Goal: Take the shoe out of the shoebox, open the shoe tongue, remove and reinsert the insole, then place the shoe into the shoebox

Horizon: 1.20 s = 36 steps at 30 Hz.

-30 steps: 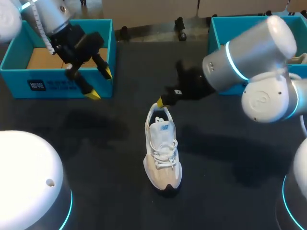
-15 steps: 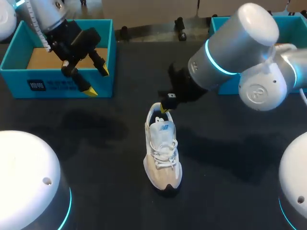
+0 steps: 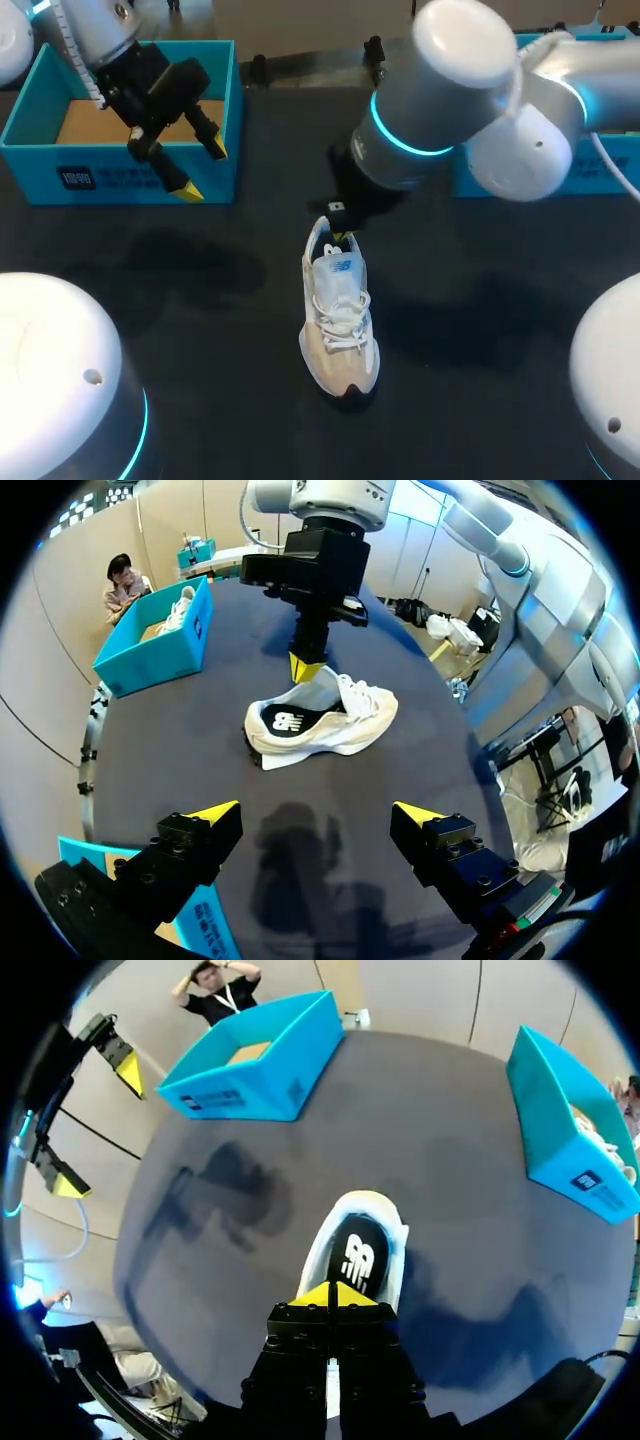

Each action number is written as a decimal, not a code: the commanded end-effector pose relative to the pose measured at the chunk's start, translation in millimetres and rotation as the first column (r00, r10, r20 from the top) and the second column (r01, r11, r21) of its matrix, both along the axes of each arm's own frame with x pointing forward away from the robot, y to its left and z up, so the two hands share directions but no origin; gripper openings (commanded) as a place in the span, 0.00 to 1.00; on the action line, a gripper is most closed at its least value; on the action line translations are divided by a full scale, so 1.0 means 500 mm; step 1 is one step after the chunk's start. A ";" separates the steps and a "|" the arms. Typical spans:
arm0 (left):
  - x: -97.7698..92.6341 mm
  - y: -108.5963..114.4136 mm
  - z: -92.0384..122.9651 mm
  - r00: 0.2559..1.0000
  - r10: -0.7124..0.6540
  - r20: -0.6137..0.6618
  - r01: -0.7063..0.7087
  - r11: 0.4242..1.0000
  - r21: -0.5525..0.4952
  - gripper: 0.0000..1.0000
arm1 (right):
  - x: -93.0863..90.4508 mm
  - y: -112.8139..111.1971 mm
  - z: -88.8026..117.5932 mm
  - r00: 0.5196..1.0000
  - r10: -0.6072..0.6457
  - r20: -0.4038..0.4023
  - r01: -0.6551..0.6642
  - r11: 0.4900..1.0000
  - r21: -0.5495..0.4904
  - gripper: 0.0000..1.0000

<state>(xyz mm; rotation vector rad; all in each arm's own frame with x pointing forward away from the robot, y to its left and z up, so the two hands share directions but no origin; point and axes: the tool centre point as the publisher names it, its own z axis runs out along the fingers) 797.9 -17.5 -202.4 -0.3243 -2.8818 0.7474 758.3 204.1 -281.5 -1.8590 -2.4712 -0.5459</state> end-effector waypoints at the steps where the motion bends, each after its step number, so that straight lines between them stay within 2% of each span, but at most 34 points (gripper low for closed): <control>1: -0.001 0.001 0.001 1.000 0.000 0.001 0.000 1.000 0.002 1.00 | -0.003 0.007 0.002 0.999 -0.039 0.037 0.043 0.991 -0.129 0.00; 8: -0.001 0.001 0.001 1.000 0.000 0.001 0.000 1.000 0.002 1.00 | -0.003 0.007 0.002 0.999 -0.039 0.037 0.043 0.991 -0.129 0.00; 18: -0.001 0.001 0.001 1.000 0.000 0.001 0.000 1.000 0.002 1.00 | -0.003 0.000 -0.038 0.995 -0.073 0.067 0.083 0.982 -0.167 0.00; 27: -0.001 0.001 0.001 1.000 0.000 0.001 0.000 1.000 0.002 1.00 | 0.015 -0.003 -0.090 0.996 -0.086 -0.001 0.085 0.988 -0.126 0.00; 36: -0.001 0.001 0.001 1.000 0.000 0.001 0.000 1.000 0.002 1.00 | 0.026 -0.015 -0.111 0.995 -0.082 -0.058 0.076 0.992 -0.103 0.00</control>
